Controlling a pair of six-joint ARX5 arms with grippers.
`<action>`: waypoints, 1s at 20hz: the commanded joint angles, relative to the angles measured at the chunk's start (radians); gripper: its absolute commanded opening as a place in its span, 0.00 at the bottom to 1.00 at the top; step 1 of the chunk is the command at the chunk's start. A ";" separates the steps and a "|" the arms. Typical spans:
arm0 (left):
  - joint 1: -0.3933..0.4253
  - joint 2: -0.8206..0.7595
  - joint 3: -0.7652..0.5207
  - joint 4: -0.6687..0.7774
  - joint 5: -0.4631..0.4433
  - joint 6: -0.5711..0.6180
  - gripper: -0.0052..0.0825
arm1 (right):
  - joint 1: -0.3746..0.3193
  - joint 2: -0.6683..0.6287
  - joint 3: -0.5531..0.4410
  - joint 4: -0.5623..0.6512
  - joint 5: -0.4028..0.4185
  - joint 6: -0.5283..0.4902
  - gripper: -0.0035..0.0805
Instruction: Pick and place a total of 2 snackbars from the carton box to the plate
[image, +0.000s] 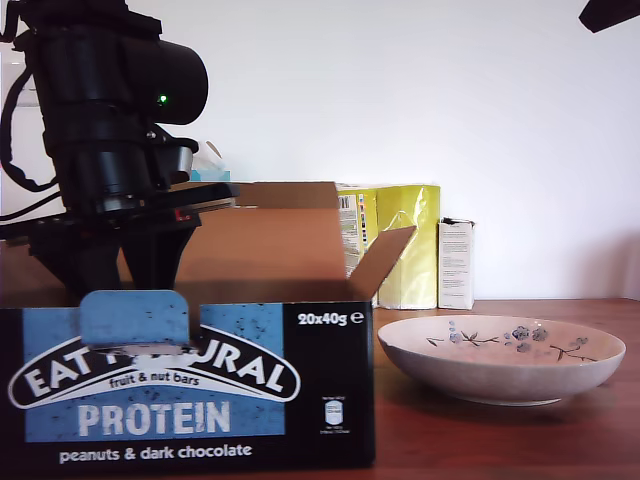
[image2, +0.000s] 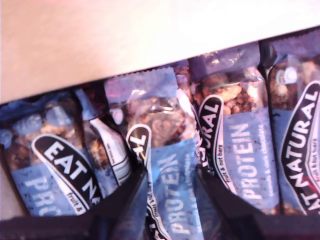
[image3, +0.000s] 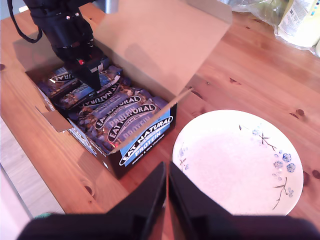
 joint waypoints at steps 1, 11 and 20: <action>-0.010 0.029 0.013 0.008 0.034 0.013 0.08 | 0.005 -0.001 -0.005 -0.002 -0.002 -0.002 0.03; -0.016 0.016 0.167 -0.119 0.062 0.045 0.08 | 0.013 -0.001 -0.005 -0.016 -0.001 -0.002 0.03; -0.057 0.064 0.164 -0.243 -0.035 0.010 0.65 | 0.018 -0.001 -0.005 -0.016 -0.001 -0.002 0.03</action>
